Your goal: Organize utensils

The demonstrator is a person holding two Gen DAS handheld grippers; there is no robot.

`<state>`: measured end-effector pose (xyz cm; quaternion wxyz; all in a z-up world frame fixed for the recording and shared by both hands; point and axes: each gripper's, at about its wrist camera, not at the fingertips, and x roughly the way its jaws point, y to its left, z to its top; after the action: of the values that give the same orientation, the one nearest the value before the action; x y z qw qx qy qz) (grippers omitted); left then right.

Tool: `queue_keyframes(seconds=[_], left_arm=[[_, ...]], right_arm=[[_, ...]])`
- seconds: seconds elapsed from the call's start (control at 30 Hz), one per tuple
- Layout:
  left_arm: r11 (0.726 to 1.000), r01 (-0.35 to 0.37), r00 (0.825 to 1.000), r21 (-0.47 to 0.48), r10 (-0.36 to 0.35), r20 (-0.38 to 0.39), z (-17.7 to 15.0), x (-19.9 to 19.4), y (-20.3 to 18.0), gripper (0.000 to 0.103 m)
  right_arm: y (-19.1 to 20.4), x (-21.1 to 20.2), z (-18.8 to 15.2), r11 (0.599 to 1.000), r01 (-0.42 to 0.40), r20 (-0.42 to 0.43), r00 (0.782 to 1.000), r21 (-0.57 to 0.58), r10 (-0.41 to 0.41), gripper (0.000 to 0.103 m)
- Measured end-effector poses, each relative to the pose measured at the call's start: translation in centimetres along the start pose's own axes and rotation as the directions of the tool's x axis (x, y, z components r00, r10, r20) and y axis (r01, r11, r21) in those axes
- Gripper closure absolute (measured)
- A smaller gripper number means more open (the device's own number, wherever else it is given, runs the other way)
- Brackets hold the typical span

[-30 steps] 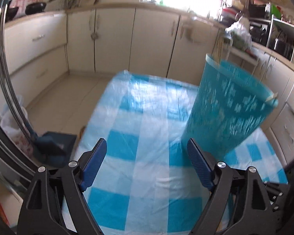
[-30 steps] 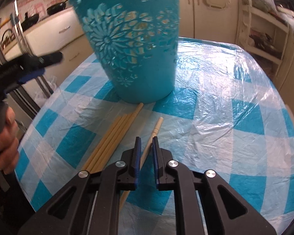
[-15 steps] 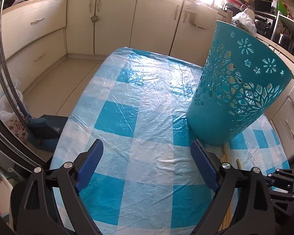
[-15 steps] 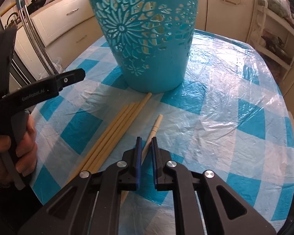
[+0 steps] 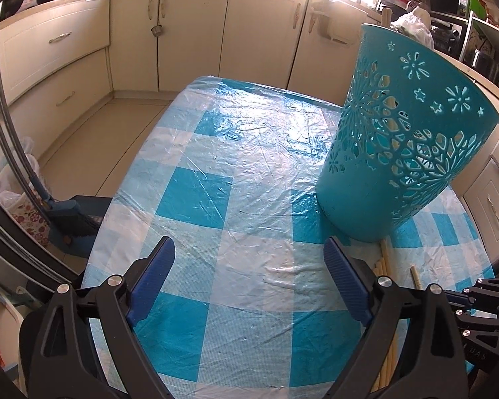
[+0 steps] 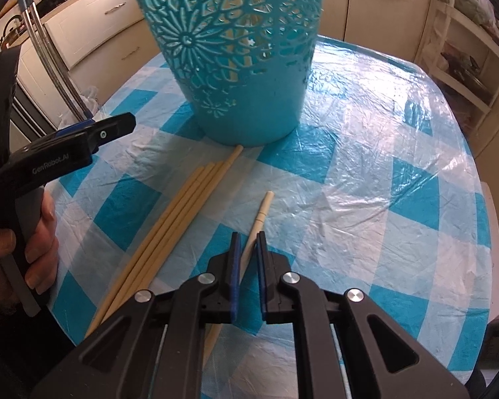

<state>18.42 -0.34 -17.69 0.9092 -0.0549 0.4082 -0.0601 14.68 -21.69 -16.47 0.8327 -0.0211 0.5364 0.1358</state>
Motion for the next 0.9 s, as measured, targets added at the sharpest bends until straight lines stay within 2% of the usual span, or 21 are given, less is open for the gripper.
queue_keyframes(seconds=[0.13, 0.23, 0.4, 0.6, 0.67, 0.77, 0.8, 0.9], left_arm=[[1.0, 0.0, 1.0, 0.002, 0.0, -0.003, 0.0, 0.1, 0.1, 0.016], [1.0, 0.005, 1.0, -0.004, -0.005, -0.004, -0.1, 0.2, 0.3, 0.016], [1.0, 0.013, 1.0, -0.013, -0.013, -0.005, -0.1, 0.3, 0.4, 0.016], [1.0, 0.014, 1.0, -0.017, -0.014, -0.006, -0.1, 0.4, 0.5, 0.016], [1.0, 0.013, 1.0, -0.019, -0.013, -0.007, -0.1, 0.4, 0.5, 0.016], [1.0, 0.013, 1.0, -0.023, -0.013, -0.009, -0.2, 0.4, 0.5, 0.016], [1.0, 0.013, 1.0, -0.024, -0.013, -0.01, -0.2, 0.4, 0.5, 0.016], [1.0, 0.01, 1.0, -0.023, -0.011, -0.01, -0.2, 0.4, 0.5, 0.016]], right_arm=[[0.5, -0.1, 0.2, 0.999, 0.043, 0.01, 0.999, -0.017, -0.042, 0.093], [0.3, -0.2, -0.3, 0.999, 0.027, 0.039, 0.999, 0.041, -0.028, 0.095], [-0.8, -1.5, -1.4, 0.989, -0.073, 0.099, 0.993, 0.126, 0.061, 0.097], [-1.5, -4.8, -1.9, 0.963, -0.225, 0.225, 0.956, 0.149, 0.188, 0.097], [-1.5, -6.4, -2.0, 0.946, -0.292, 0.281, 0.928, 0.141, 0.244, 0.097], [-1.1, -9.2, -1.0, 0.916, -0.386, 0.365, 0.873, 0.11, 0.324, 0.097], [-1.2, -10.5, -0.5, 0.895, -0.435, 0.404, 0.839, 0.099, 0.364, 0.097], [-1.3, -13.3, 1.1, 0.858, -0.51, 0.495, 0.761, 0.059, 0.418, 0.097]])
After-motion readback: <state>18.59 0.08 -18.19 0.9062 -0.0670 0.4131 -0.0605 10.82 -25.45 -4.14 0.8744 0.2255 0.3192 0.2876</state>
